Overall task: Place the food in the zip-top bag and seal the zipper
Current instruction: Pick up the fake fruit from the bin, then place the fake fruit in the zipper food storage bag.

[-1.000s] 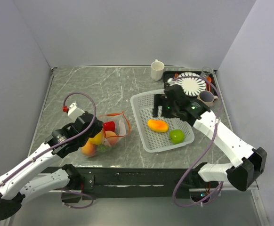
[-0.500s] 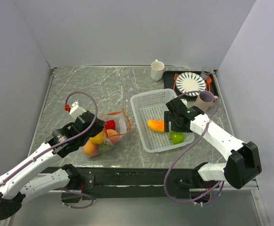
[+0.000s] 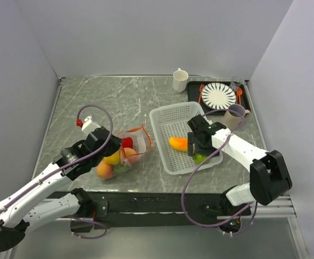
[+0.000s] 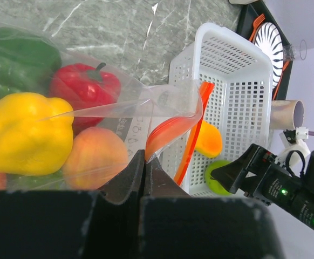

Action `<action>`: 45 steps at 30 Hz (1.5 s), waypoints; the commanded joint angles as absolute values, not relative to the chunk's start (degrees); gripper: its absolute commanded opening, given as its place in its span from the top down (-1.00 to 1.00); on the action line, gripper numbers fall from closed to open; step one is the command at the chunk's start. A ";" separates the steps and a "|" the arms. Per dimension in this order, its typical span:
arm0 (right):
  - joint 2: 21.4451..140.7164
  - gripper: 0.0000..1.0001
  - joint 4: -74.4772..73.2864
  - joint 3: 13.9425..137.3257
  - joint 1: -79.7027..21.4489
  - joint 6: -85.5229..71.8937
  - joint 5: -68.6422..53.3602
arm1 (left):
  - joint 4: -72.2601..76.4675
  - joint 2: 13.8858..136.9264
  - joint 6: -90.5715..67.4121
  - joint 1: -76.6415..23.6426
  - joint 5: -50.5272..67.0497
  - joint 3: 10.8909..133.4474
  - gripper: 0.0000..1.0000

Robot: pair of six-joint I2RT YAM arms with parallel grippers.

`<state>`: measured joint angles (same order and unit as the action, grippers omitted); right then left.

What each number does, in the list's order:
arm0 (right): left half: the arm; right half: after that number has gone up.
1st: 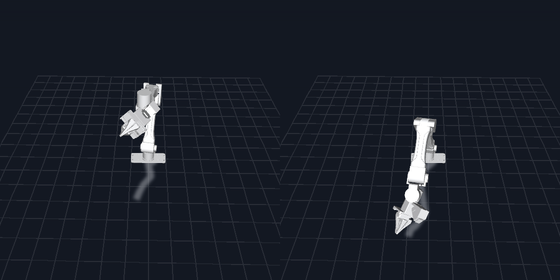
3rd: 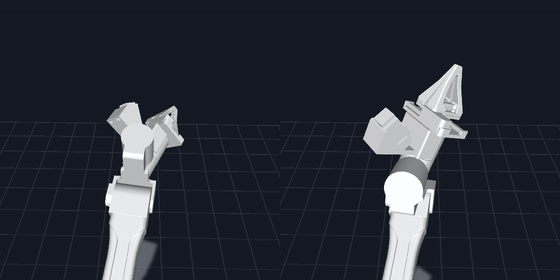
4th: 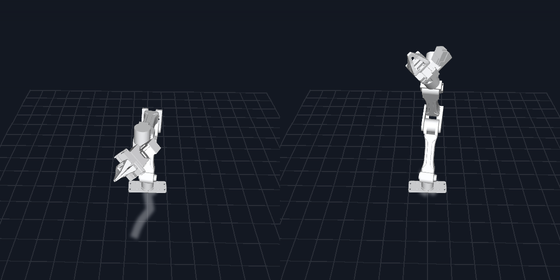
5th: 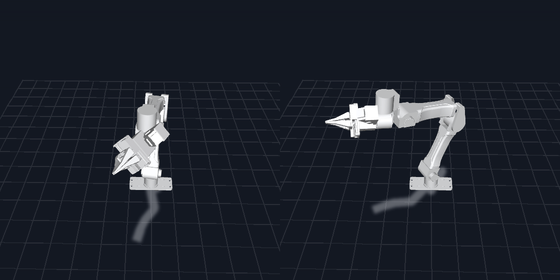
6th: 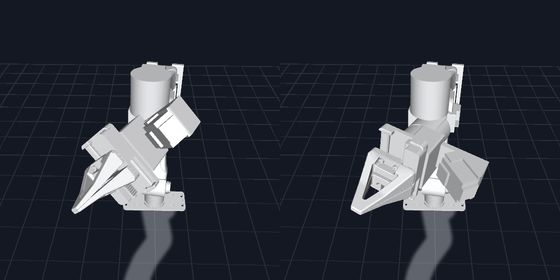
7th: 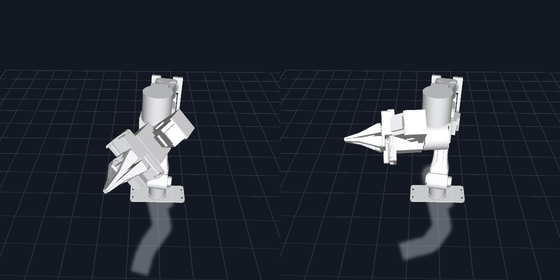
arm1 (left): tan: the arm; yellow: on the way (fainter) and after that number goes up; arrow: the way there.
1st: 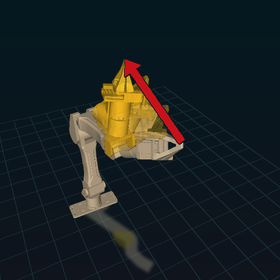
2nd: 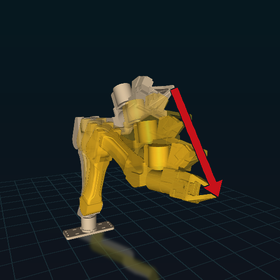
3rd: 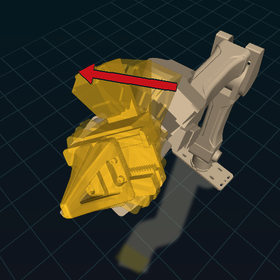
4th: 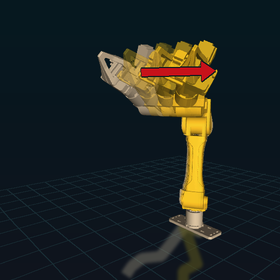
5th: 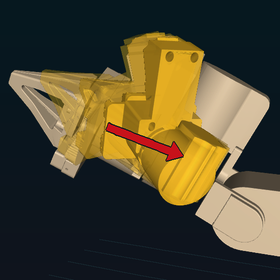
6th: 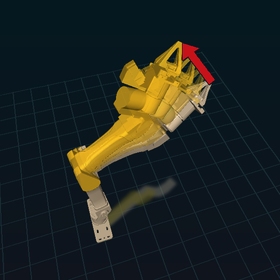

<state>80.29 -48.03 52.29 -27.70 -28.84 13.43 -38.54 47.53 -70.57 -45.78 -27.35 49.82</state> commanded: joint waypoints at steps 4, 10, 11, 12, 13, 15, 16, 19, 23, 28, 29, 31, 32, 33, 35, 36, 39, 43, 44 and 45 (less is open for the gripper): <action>80.51 -0.61 -46.58 51.68 -27.25 -28.57 11.69 | -35.51 46.58 -70.22 -45.62 -26.89 49.57 0.99; 79.89 0.15 -45.62 51.68 -27.25 -28.13 10.46 | -35.68 46.14 -70.05 -45.62 -26.98 49.48 0.99; 79.63 0.25 -45.70 51.77 -27.25 -28.13 10.37 | -35.68 46.14 -70.05 -45.62 -26.98 49.48 0.99; 79.19 0.36 -45.79 51.77 -27.25 -28.12 10.28 | -35.94 46.14 -70.14 -45.62 -26.98 49.48 0.99; 78.84 0.47 -45.88 51.94 -27.25 -28.04 9.85 | -35.86 46.06 -70.40 -45.62 -26.98 49.40 0.99; 76.83 0.52 -46.41 52.21 -27.25 -28.21 9.49 | -35.51 45.70 -70.49 -45.62 -26.90 49.13 0.99; 75.86 0.52 -46.23 51.95 -27.33 -28.39 8.19 | -35.25 45.62 -70.49 -45.62 -26.89 48.87 0.99; 71.55 0.53 -44.65 51.51 -27.33 -28.83 5.63 | -36.64 45.88 -70.49 -45.62 -27.33 49.65 0.99; 69.52 0.57 -43.86 53.26 -27.42 -28.92 2.38 | -37.88 45.53 -70.84 -45.62 -28.12 49.84 0.99; 69.79 0.60 -45.61 57.30 -27.60 -28.04 2.46 | -36.56 44.82 -70.23 -45.62 -27.77 49.39 0.99; 69.52 0.61 -45.62 57.48 -27.68 -28.04 2.11 | -36.74 45.09 -70.22 -45.62 -27.77 49.39 0.99; 69.35 0.61 -46.05 58.09 -27.60 -27.95 1.76 | -36.83 45.70 -70.14 -45.62 -27.69 49.83 0.99; 69.08 0.61 -46.05 58.18 -27.68 -27.95 1.67 | -36.57 45.88 -69.96 -45.62 -27.34 49.83 0.99; 69.00 0.61 -46.14 58.36 -27.69 -27.95 1.23 | -36.39 46.14 -69.96 -45.62 -27.16 49.83 0.99; 68.56 0.62 -46.14 58.45 -27.69 -28.04 1.05 | -35.95 46.23 -69.79 -45.62 -27.07 49.83 0.99; 68.64 0.63 -46.23 58.62 -27.69 -28.21 1.23 | -35.77 46.23 -69.61 -45.53 -27.07 49.92 0.99; 68.12 0.64 -46.41 58.89 -27.69 -28.21 0.97 | -36.12 46.41 -69.43 -45.62 -27.16 50.27 0.99; 67.15 0.64 -46.41 59.06 -27.77 -28.21 0.18 | -35.69 46.23 -69.43 -45.62 -26.89 50.10 0.99; 67.06 0.64 -46.49 59.15 -27.77 -28.30 0.18 | -35.77 46.23 -69.52 -45.62 -26.81 50.01 0.99; 66.97 0.64 -46.49 59.32 -27.86 -28.39 0.18 | -35.60 46.14 -69.43 -45.62 -26.81 50.01 0.99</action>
